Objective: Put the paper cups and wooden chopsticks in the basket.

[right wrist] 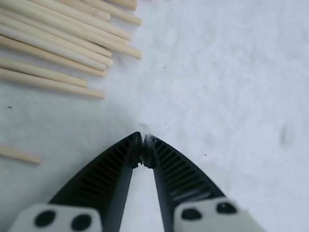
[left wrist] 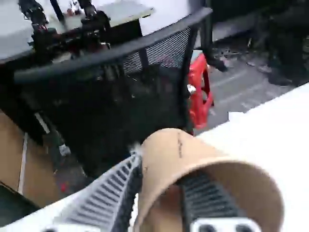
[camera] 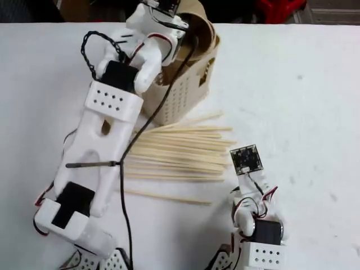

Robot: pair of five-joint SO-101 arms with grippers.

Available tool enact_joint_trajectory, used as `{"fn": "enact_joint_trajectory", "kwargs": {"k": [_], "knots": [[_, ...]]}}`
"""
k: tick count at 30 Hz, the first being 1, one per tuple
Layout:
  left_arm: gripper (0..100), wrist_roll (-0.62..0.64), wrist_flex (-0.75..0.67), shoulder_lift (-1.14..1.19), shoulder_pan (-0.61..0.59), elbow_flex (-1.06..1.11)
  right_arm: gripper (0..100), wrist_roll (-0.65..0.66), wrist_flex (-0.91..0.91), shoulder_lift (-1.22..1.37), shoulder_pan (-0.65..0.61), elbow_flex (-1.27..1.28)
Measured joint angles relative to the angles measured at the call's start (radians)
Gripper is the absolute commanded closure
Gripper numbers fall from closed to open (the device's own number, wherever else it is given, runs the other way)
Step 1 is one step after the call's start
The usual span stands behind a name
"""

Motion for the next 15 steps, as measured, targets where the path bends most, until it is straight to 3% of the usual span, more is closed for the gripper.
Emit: {"fn": "enact_joint_trajectory", "kwargs": {"k": [5, 11, 15], "knots": [[87, 0.0, 0.023, 0.0, 0.02, 0.0, 98.1, 0.0, 0.0, 0.0, 0.0, 0.0], [87, 0.0, 0.187, -0.002, 0.063, -0.095, 98.1, 0.0, 0.0, 0.0, 0.0, 0.0], [87, 0.0, 0.21, -0.002, 0.06, -0.129, 98.1, 0.0, 0.0, 0.0, 0.0, 0.0]]}}
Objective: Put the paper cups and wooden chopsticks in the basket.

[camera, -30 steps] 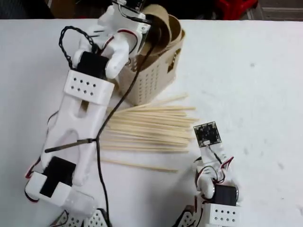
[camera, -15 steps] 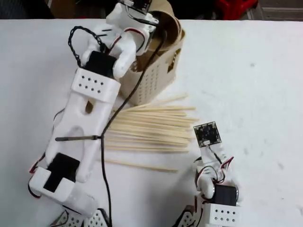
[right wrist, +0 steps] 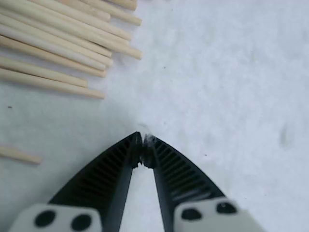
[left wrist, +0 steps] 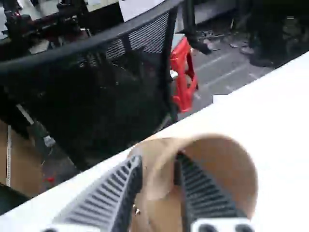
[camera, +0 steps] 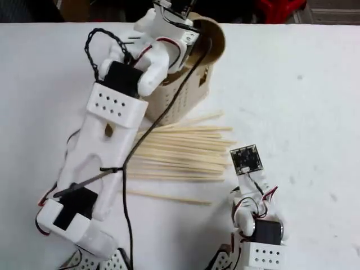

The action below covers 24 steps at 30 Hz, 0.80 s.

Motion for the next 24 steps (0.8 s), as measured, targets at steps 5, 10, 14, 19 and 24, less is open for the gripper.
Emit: {"fn": "enact_joint_trajectory", "kwargs": {"k": [5, 10, 14, 19, 24], "knots": [[87, 0.0, -0.003, 0.006, 0.002, -0.006, 98.1, 0.0, 0.0, 0.0, 0.0, 0.0], [87, 0.0, -0.063, 0.071, -0.023, -0.026, 98.1, 0.0, 0.0, 0.0, 0.0, 0.0], [87, 0.0, -0.075, 0.169, -0.061, -0.103, 98.1, 0.0, 0.0, 0.0, 0.0, 0.0], [87, 0.0, -0.078, 0.324, -0.103, -0.226, 98.1, 0.0, 0.0, 0.0, 0.0, 0.0], [87, 0.0, -0.078, 0.436, -0.117, -0.384, 98.1, 0.0, 0.0, 0.0, 0.0, 0.0]]}}
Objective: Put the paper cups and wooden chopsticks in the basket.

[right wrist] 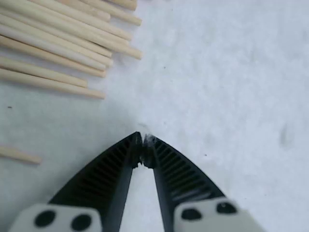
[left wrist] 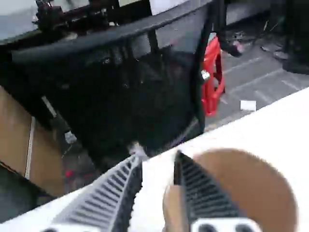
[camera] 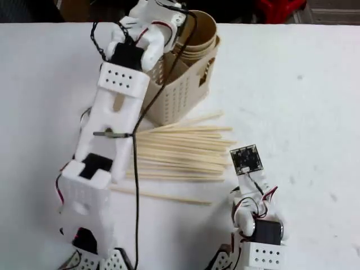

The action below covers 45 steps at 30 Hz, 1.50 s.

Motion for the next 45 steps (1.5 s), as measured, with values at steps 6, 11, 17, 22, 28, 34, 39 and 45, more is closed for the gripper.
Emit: {"fn": "enact_joint_trajectory", "kwargs": {"k": [6, 11, 17, 22, 28, 34, 39, 45], "knots": [[87, 0.0, 0.031, 0.158, 0.0, -0.11, 98.1, 0.0, 0.0, 0.0, 0.0, 0.0], [87, 0.002, 0.058, 0.247, 0.0, -0.15, 98.1, 0.0, 0.0, 0.0, 0.0, 0.0], [87, 0.003, 0.06, 0.262, 0.0, -0.166, 98.1, 0.0, 0.0, 0.0, 0.0, 0.0], [87, 0.002, 0.153, 0.256, 0.002, -0.229, 98.1, 0.0, 0.0, 0.0, 0.0, 0.0], [87, 0.0, 0.404, 0.15, -0.002, -0.459, 98.1, 0.0, 0.0, 0.0, 0.0, 0.0], [88, -0.018, 0.753, 0.009, -0.091, -0.753, 98.1, 0.0, 0.0, 0.0, 0.0, 0.0], [88, -0.206, 0.936, -0.17, -0.244, -0.687, 98.1, 0.0, 0.0, 0.0, 0.0, 0.0], [90, -0.394, 0.95, -0.37, -0.503, -0.321, 98.1, 0.0, 0.0, 0.0, 0.0, 0.0]]}}
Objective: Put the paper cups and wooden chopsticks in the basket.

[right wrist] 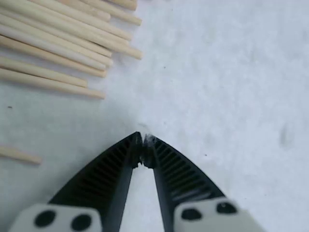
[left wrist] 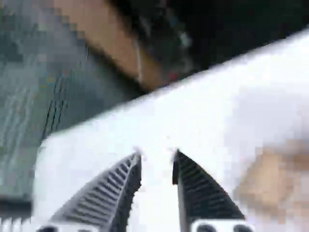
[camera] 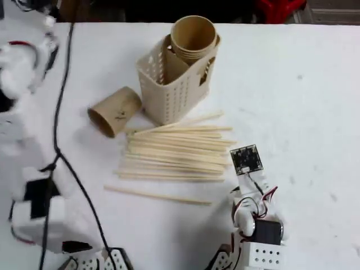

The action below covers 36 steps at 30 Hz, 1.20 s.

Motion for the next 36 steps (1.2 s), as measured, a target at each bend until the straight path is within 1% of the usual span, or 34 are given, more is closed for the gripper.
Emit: {"fn": "enact_joint_trajectory", "kwargs": {"k": [4, 7, 9, 12, 15, 17, 19, 21, 23, 29, 36], "knots": [[90, -0.241, -0.014, -0.143, -0.055, 0.388, 98.1, 0.0, 0.0, 0.0, 0.0, 0.0], [89, -0.364, -0.14, -0.267, -0.092, 0.715, 98.1, 0.0, 0.0, 0.0, 0.0, 0.0], [86, -0.41, -0.281, -0.361, -0.117, 0.948, 98.1, 0.0, 0.0, 0.0, 0.0, 0.0], [77, -0.485, -0.526, -0.508, -0.127, 1.31, 98.1, 0.0, 0.0, 0.0, 0.0, 0.0], [69, -0.519, -0.776, -0.644, -0.124, 1.649, 98.1, 0.0, 0.0, 0.0, 0.0, 0.0], [69, -0.534, -0.934, -0.707, -0.115, 1.838, 98.1, 0.0, 0.0, 0.0, 0.0, 0.0], [69, -0.563, -1.056, -0.732, -0.087, 1.981, 98.1, 0.0, 0.0, 0.0, 0.0, 0.0], [69, -0.58, -1.142, -0.733, -0.052, 2.07, 98.1, 0.0, 0.0, 0.0, 0.0, 0.0], [69, -0.582, -1.211, -0.729, -0.026, 2.101, 98.1, 0.0, 0.0, 0.0, 0.0, 0.0], [69, -0.568, -1.427, -0.589, 0.015, 2.111, 98.1, 0.0, 0.0, 0.0, 0.0, 0.0], [69, -0.566, -1.668, -0.39, 0.025, 2.111, 98.1, 0.0, 0.0, 0.0, 0.0, 0.0]]}}
